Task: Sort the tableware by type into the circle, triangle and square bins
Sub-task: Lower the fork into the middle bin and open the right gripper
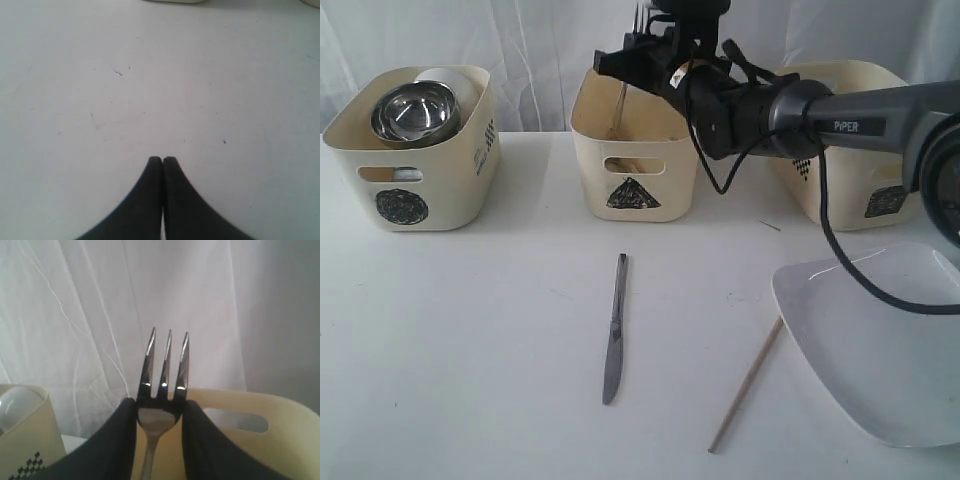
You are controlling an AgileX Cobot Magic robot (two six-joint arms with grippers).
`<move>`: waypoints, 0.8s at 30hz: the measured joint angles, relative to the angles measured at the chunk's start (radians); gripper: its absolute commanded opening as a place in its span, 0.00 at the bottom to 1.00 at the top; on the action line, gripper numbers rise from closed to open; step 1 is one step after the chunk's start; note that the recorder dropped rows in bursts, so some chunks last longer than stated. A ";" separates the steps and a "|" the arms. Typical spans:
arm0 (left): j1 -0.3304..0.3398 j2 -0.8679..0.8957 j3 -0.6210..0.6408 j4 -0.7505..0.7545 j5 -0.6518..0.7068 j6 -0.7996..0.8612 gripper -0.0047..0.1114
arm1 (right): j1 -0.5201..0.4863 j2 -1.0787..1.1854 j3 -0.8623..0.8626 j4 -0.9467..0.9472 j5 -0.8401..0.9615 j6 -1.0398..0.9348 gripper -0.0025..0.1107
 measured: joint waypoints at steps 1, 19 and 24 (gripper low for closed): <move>0.000 0.000 0.000 0.000 0.000 0.000 0.04 | -0.002 0.004 0.000 0.000 0.013 0.000 0.27; 0.000 0.000 0.000 0.000 0.000 0.000 0.04 | -0.017 -0.173 0.000 0.000 0.349 -0.290 0.29; 0.000 0.000 0.000 0.000 0.000 0.000 0.04 | -0.017 -0.156 0.000 0.000 0.306 -0.305 0.31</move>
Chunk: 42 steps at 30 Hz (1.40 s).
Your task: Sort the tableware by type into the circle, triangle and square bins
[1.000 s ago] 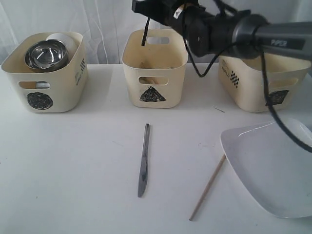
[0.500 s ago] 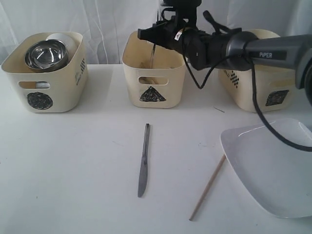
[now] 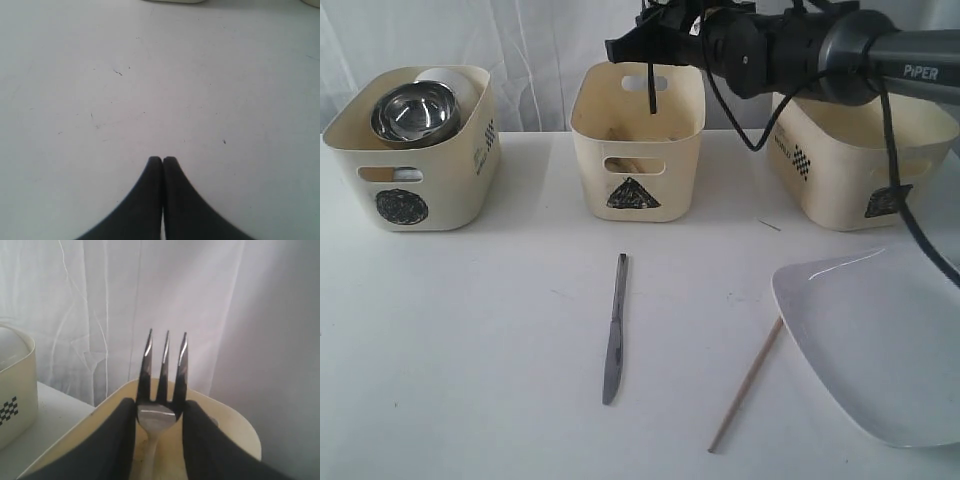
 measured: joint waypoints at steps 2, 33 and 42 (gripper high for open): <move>0.000 0.000 0.000 0.000 0.000 0.000 0.04 | 0.000 0.021 0.000 0.000 -0.030 0.000 0.38; 0.000 0.000 0.000 0.000 0.000 0.000 0.04 | 0.087 -0.124 0.000 0.248 1.118 0.000 0.05; 0.000 0.000 0.000 0.000 0.000 0.000 0.04 | 0.166 0.065 0.000 0.276 1.135 -0.002 0.61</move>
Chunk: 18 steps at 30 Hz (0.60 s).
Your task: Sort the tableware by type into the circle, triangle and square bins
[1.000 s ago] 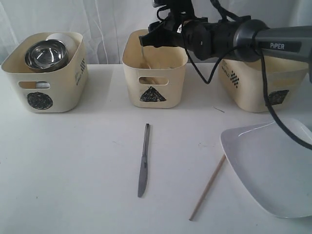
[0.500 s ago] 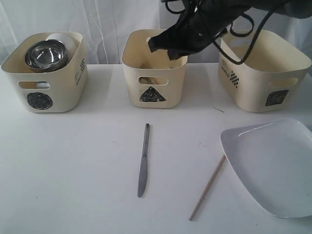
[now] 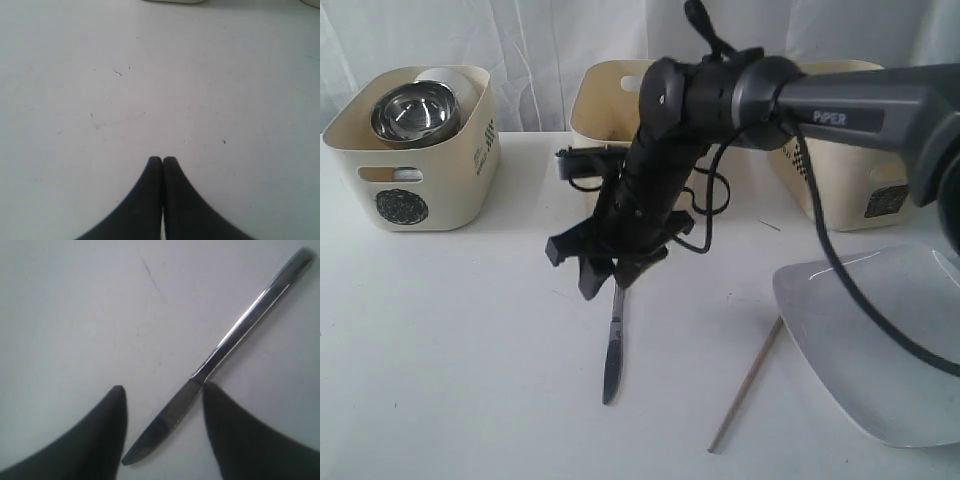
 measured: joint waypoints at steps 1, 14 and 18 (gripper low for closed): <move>0.000 0.000 0.000 0.000 0.000 0.000 0.04 | 0.000 0.017 0.000 0.000 0.018 0.000 0.62; 0.000 0.000 0.000 0.000 0.000 0.000 0.04 | 0.007 0.107 -0.004 -0.137 -0.064 0.128 0.58; 0.000 0.000 0.000 0.000 0.000 0.000 0.04 | 0.010 0.115 -0.011 -0.251 -0.036 0.170 0.55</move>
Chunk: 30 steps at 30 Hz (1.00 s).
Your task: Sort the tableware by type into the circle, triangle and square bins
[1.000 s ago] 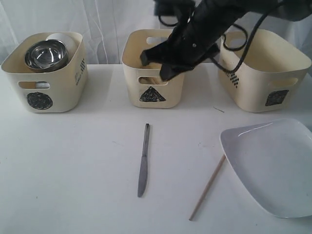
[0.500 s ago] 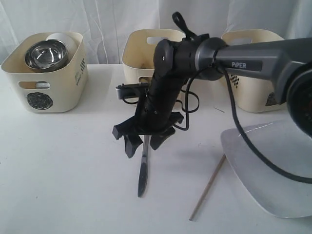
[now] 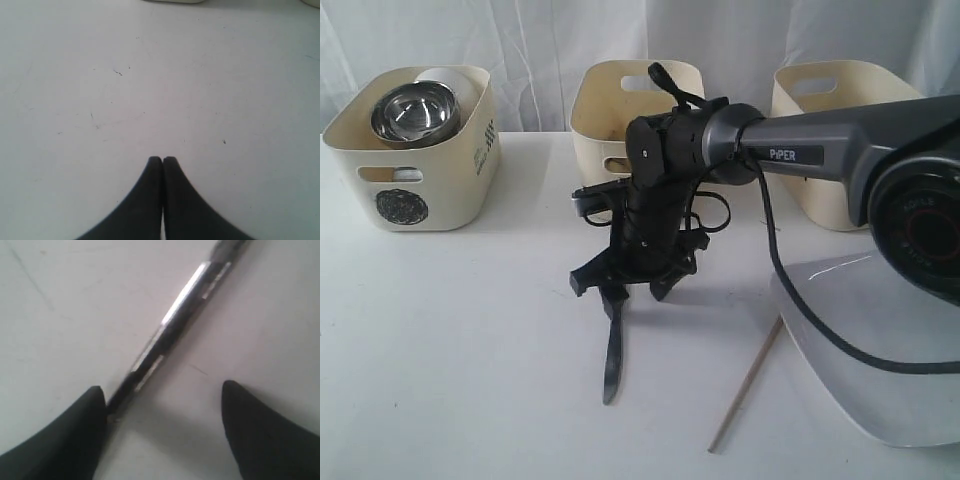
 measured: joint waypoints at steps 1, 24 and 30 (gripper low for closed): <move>0.000 0.000 0.000 0.000 0.000 0.000 0.04 | 0.000 0.002 -0.002 -0.017 0.013 0.008 0.54; 0.000 0.000 0.000 0.000 0.000 0.000 0.04 | 0.020 0.009 -0.011 -0.070 0.076 0.101 0.02; 0.000 0.000 0.000 0.000 0.000 0.000 0.04 | 0.020 0.010 -0.018 -0.067 0.088 0.019 0.02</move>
